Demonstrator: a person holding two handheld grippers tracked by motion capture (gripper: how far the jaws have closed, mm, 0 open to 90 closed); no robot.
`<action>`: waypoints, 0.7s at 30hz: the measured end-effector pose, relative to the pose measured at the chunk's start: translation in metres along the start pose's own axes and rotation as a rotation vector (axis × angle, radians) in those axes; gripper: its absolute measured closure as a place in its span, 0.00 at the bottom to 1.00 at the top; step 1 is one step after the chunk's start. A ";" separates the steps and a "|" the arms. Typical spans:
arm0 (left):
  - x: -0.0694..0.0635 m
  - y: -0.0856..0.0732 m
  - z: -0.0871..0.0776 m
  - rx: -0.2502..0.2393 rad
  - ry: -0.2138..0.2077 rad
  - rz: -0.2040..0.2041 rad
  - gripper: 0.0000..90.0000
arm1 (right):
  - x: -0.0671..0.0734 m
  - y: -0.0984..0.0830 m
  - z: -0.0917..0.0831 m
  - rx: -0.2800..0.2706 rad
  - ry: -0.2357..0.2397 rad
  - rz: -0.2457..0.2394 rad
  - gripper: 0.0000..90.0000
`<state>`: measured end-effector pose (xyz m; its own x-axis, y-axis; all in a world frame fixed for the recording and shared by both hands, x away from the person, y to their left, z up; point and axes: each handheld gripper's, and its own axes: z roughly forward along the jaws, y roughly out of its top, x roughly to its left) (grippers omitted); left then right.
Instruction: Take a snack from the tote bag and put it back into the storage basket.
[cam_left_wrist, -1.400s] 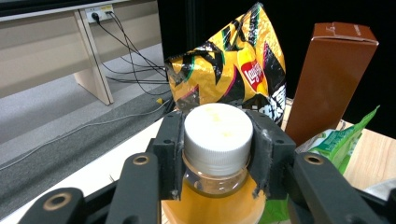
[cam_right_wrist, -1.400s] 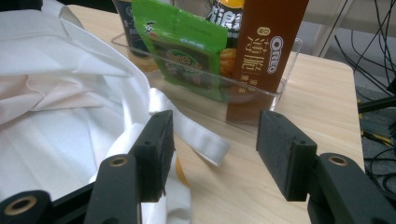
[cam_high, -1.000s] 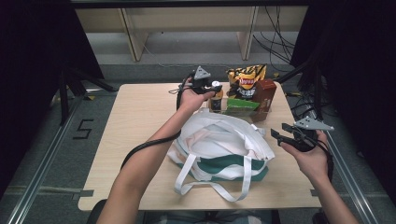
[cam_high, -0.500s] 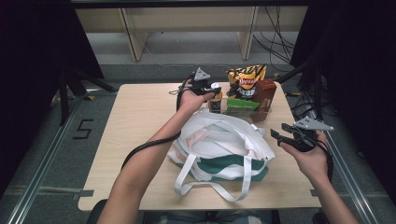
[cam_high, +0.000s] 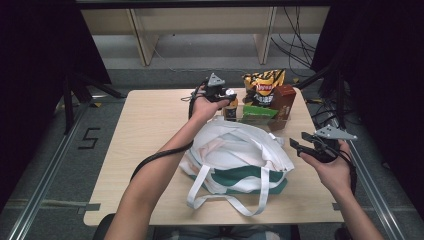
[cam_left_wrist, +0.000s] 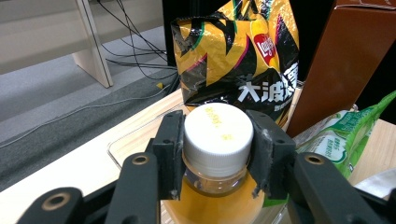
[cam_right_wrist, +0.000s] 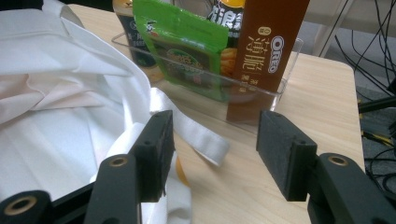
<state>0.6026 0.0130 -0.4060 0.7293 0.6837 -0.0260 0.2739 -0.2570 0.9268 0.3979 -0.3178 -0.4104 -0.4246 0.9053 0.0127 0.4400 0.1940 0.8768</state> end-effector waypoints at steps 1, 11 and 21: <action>0.000 0.000 0.000 0.001 0.002 -0.002 0.65 | 0.000 0.000 0.000 0.001 0.001 -0.002 0.52; 0.000 0.001 -0.005 0.016 0.038 -0.022 0.47 | 0.001 0.000 0.001 -0.011 -0.007 0.007 0.52; -0.007 0.008 -0.022 0.022 0.033 -0.011 0.41 | 0.002 -0.001 0.001 -0.003 -0.005 0.011 0.52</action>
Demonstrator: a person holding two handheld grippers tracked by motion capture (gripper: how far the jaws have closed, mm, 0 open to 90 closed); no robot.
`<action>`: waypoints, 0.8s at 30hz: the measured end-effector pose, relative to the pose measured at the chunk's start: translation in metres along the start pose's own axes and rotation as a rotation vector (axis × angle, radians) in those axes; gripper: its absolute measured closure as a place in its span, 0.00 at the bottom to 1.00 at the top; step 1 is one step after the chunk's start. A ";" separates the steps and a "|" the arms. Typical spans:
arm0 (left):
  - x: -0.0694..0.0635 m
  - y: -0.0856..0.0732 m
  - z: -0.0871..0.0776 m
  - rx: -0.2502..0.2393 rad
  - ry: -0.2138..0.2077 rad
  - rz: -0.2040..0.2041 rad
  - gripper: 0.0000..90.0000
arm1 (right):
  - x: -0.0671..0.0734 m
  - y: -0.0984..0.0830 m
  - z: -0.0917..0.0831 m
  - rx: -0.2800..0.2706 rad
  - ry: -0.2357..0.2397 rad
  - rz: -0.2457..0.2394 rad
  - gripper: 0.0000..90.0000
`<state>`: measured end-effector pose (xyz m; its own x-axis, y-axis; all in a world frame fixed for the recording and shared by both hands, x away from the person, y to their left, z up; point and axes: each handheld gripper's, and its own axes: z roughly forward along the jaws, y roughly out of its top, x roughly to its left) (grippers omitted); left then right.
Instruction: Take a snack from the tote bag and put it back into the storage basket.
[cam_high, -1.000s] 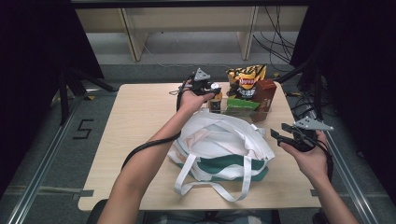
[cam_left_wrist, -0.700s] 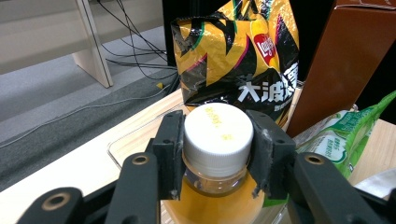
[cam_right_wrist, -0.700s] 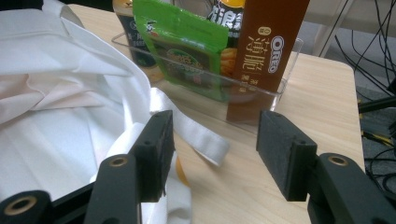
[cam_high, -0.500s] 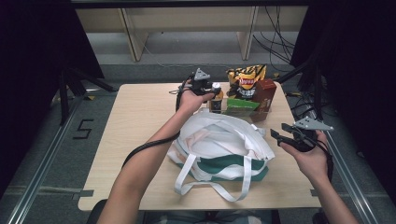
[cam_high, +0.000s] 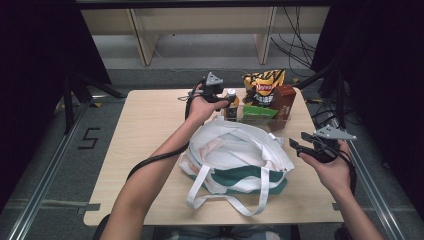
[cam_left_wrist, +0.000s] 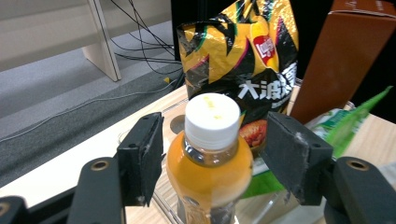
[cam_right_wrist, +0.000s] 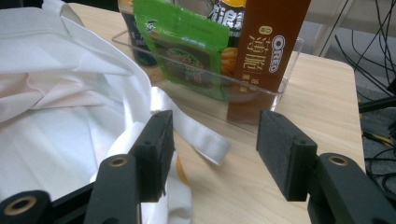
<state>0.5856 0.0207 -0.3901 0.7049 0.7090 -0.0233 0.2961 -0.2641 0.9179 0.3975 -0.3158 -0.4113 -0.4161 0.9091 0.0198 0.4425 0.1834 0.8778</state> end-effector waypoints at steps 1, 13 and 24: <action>-0.001 0.001 -0.003 0.000 0.000 0.000 0.41 | -0.002 0.000 0.000 -0.005 0.004 -0.017 0.52; -0.005 0.001 -0.040 0.006 0.003 0.020 0.40 | -0.002 0.001 -0.001 0.005 0.000 -0.015 0.52; -0.009 -0.010 -0.074 -0.021 -0.018 0.051 0.40 | 0.000 0.000 0.000 -0.006 -0.005 0.001 0.52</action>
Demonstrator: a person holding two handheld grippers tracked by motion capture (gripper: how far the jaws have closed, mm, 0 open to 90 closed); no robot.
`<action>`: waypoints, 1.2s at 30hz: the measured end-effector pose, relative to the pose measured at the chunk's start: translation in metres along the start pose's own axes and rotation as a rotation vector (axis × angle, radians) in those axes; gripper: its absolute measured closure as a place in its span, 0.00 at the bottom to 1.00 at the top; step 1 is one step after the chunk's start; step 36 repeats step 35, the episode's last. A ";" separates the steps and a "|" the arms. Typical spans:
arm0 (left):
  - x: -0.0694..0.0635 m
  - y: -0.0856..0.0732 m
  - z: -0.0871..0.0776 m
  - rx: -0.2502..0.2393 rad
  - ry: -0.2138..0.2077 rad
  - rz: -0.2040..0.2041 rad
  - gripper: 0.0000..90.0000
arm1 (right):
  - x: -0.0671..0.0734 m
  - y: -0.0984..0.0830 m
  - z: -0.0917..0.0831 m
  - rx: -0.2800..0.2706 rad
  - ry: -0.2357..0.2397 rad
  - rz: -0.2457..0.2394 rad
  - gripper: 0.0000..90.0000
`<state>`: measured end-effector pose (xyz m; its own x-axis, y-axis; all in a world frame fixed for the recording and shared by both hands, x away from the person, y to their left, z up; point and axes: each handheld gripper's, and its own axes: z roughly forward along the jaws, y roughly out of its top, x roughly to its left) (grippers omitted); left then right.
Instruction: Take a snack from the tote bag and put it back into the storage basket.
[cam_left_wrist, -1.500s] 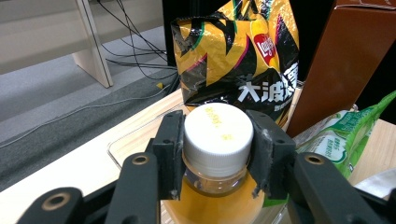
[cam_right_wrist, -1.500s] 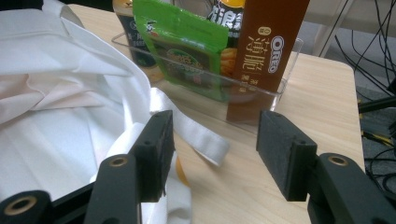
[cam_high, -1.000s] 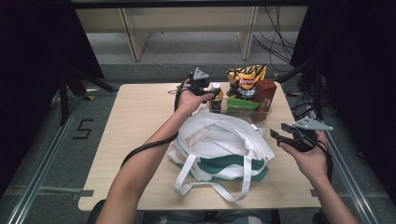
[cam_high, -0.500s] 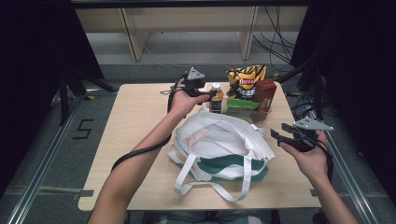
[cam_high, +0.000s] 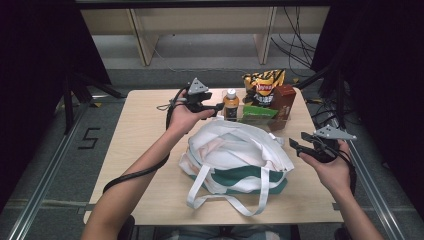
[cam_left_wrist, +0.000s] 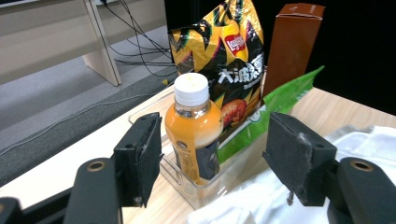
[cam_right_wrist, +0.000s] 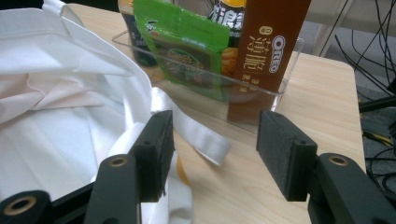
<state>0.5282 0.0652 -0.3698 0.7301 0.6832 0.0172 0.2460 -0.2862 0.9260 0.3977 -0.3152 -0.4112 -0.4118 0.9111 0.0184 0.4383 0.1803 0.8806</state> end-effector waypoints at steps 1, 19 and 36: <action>0.000 -0.001 -0.003 -0.008 -0.004 -0.004 0.40 | 0.001 0.000 0.000 -0.002 0.006 0.007 0.52; -0.010 -0.054 -0.065 -0.092 0.011 -0.013 0.40 | 0.000 0.000 0.001 0.002 0.006 -0.013 0.52; -0.026 -0.093 -0.085 -0.153 0.007 -0.072 0.39 | -0.003 0.000 0.002 0.008 0.017 -0.026 0.52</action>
